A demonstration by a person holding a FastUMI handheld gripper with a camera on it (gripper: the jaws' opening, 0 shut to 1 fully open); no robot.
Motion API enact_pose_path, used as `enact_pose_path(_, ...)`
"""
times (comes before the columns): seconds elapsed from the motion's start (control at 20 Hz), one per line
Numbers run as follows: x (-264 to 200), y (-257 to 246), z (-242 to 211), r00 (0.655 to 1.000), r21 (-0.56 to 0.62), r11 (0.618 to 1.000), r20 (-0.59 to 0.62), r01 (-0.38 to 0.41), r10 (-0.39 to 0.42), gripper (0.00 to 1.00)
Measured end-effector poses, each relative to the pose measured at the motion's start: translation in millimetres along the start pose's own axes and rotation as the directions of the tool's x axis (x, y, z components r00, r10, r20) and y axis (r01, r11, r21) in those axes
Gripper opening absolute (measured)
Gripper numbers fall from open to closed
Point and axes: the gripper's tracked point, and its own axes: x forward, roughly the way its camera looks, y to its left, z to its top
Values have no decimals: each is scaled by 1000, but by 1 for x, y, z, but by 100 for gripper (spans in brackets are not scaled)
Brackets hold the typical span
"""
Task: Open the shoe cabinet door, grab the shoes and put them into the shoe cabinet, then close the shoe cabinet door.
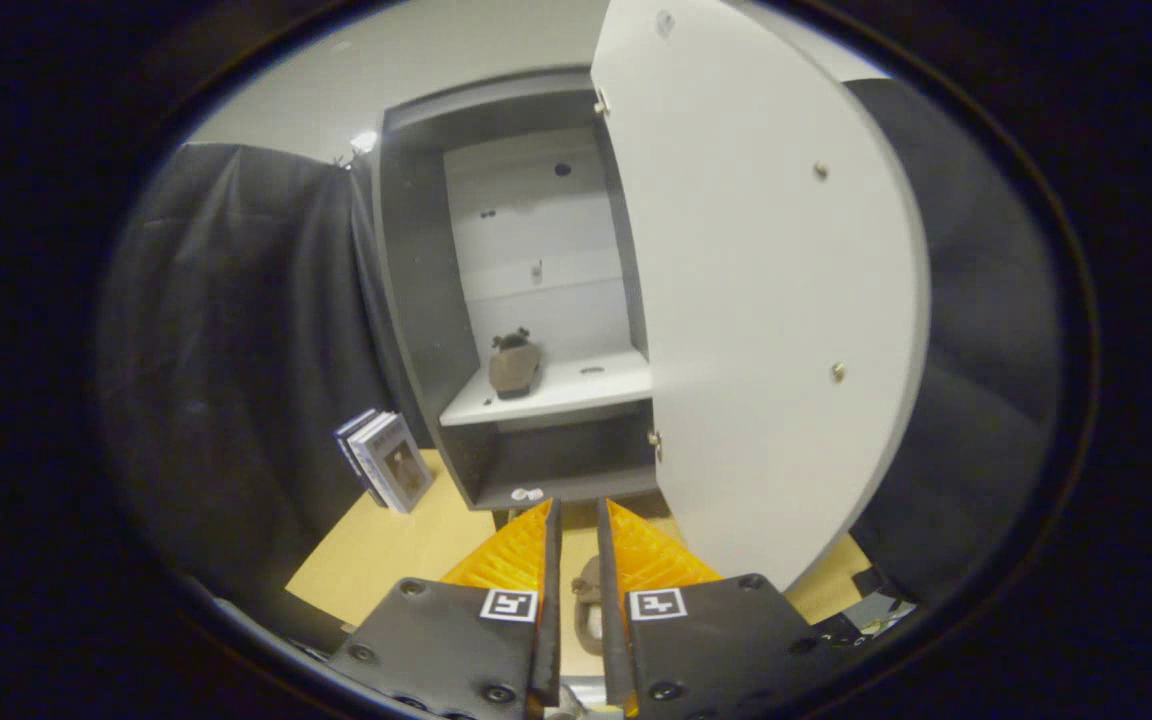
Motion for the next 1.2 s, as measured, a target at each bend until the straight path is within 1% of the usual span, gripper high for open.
enact_pose_path(0.15,38,5,-35,995,1,1000,-102,16,-15,19)
enact_pose_path(0.3,77,10,-78,975,-2,1000,-221,32,-31,19)
enact_pose_path(0.4,96,12,-105,956,-7,999,-291,40,-41,28)
enact_pose_path(0.6,128,14,-159,907,-11,998,-416,60,-59,26)
enact_pose_path(0.8,148,11,-217,839,-24,997,-538,77,-78,26)
enact_pose_path(1.05,163,9,-267,781,-31,996,-618,89,-89,26)
enact_pose_path(1.2,170,6,-289,756,-48,994,-646,98,-106,26)
